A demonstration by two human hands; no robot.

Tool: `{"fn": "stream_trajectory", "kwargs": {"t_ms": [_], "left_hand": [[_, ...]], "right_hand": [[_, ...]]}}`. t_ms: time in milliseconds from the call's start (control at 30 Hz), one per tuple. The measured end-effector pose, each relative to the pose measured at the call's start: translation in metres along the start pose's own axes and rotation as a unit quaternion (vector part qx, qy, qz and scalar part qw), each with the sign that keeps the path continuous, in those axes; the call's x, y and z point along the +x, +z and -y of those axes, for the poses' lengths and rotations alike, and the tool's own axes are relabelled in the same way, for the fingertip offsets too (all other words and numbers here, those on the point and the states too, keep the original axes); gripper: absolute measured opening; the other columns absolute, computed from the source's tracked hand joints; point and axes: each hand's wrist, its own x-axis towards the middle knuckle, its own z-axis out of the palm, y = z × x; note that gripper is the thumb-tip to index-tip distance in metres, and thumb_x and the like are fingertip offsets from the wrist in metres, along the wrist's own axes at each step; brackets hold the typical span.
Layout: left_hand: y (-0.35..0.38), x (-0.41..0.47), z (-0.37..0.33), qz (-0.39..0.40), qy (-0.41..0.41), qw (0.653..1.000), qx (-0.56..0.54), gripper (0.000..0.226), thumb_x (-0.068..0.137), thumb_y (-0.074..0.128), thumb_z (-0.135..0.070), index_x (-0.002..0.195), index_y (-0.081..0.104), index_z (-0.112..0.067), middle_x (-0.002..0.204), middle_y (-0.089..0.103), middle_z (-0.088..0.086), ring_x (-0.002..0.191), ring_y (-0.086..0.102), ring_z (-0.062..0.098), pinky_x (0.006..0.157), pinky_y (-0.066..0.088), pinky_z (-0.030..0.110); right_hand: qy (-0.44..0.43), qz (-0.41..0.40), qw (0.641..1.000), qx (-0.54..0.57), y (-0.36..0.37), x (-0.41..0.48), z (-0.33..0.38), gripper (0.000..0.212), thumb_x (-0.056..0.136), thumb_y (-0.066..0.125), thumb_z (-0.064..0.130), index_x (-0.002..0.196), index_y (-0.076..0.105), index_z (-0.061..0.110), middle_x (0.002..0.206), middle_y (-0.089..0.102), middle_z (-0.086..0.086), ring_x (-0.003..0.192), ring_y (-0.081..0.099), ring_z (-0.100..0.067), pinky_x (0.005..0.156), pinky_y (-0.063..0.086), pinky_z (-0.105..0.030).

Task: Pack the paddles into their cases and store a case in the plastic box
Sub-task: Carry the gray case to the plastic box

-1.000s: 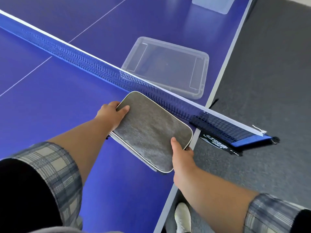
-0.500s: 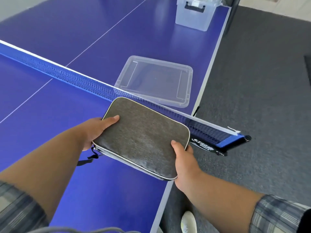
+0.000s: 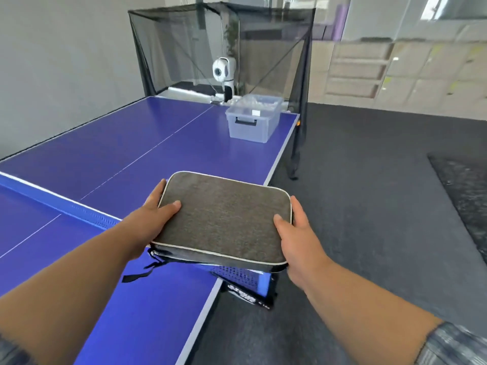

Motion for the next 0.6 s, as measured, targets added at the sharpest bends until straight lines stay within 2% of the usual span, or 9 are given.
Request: {"fn": "stream_trajectory", "kwargs": {"t_ms": [67, 133, 233, 333, 400, 467, 533, 600], "left_hand": [[0.05, -0.003, -0.027, -0.014, 0.04, 0.999, 0.02, 0.062, 0.097, 0.055, -0.042, 0.146, 0.021, -0.059, 0.141, 0.047, -0.012, 0.12, 0.054, 0.017, 0.102, 0.044, 0.038], [0.099, -0.005, -0.056, -0.019, 0.059, 0.998, 0.019, 0.057, 0.1, 0.052, -0.039, 0.145, 0.023, -0.059, 0.132, 0.053, -0.009, 0.11, 0.058, 0.015, 0.092, 0.047, 0.033], [0.163, 0.0, -0.092, -0.039, 0.073, 0.996, 0.046, 0.056, 0.101, 0.05, -0.041, 0.146, 0.023, -0.059, 0.124, 0.047, -0.004, 0.104, 0.055, 0.019, 0.088, 0.043, 0.034], [0.213, 0.008, -0.12, -0.048, 0.074, 0.994, 0.064, 0.052, 0.099, 0.048, -0.047, 0.14, 0.023, -0.067, 0.119, 0.048, -0.003, 0.09, 0.055, 0.009, 0.078, 0.044, 0.032], [0.24, 0.016, -0.132, -0.024, 0.064, 0.996, 0.051, 0.048, 0.099, 0.046, -0.048, 0.134, 0.023, -0.073, 0.123, 0.051, -0.004, 0.094, 0.054, 0.006, 0.083, 0.046, 0.036], [0.263, 0.029, -0.144, -0.014, 0.055, 0.997, 0.054, 0.044, 0.098, 0.045, -0.051, 0.131, 0.027, -0.075, 0.125, 0.052, -0.003, 0.101, 0.057, 0.014, 0.09, 0.048, 0.043], [0.284, 0.048, -0.153, -0.016, 0.048, 0.996, 0.072, 0.042, 0.097, 0.045, -0.054, 0.132, 0.03, -0.071, 0.126, 0.053, 0.0, 0.104, 0.057, 0.02, 0.093, 0.049, 0.045], [0.303, 0.07, -0.162, -0.019, 0.049, 0.995, 0.088, 0.043, 0.095, 0.045, -0.057, 0.134, 0.03, -0.068, 0.124, 0.053, 0.0, 0.102, 0.056, 0.019, 0.092, 0.049, 0.044]], "right_hand": [[-0.01, 0.009, 1.0, -0.004, -0.052, 0.015, 0.022, 0.052, 0.096, 0.058, 0.033, 0.135, 0.043, 0.062, 0.117, 0.065, 0.027, 0.103, 0.071, -0.006, 0.091, 0.06, -0.039], [-0.018, 0.019, 1.0, -0.015, -0.101, 0.028, 0.046, 0.054, 0.095, 0.06, 0.034, 0.14, 0.042, 0.058, 0.119, 0.061, 0.029, 0.104, 0.07, -0.006, 0.094, 0.058, -0.038], [-0.014, 0.029, 0.999, -0.037, -0.162, 0.05, 0.081, 0.068, 0.082, 0.059, 0.034, 0.143, 0.039, 0.057, 0.125, 0.06, 0.022, 0.107, 0.069, -0.013, 0.097, 0.056, -0.043], [-0.01, 0.033, 0.998, -0.057, -0.211, 0.073, 0.11, 0.074, 0.075, 0.052, 0.029, 0.144, 0.04, 0.054, 0.128, 0.062, 0.017, 0.108, 0.068, -0.014, 0.092, 0.057, -0.038], [-0.006, 0.032, 0.997, -0.069, -0.237, 0.09, 0.127, 0.075, 0.074, 0.051, 0.028, 0.143, 0.041, 0.054, 0.125, 0.064, 0.017, 0.105, 0.069, -0.013, 0.09, 0.058, -0.037], [-0.009, 0.033, 0.996, -0.082, -0.258, 0.109, 0.142, 0.075, 0.074, 0.053, 0.029, 0.144, 0.041, 0.054, 0.126, 0.065, 0.016, 0.105, 0.069, -0.014, 0.093, 0.057, -0.038], [-0.009, 0.031, 0.995, -0.093, -0.275, 0.13, 0.154, 0.075, 0.074, 0.056, 0.031, 0.144, 0.039, 0.054, 0.125, 0.064, 0.017, 0.103, 0.07, -0.013, 0.086, 0.058, -0.035], [-0.014, 0.03, 0.994, -0.103, -0.287, 0.156, 0.164, 0.076, 0.076, 0.058, 0.032, 0.145, 0.038, 0.053, 0.123, 0.063, 0.019, 0.101, 0.071, -0.011, 0.078, 0.058, -0.032]]}}
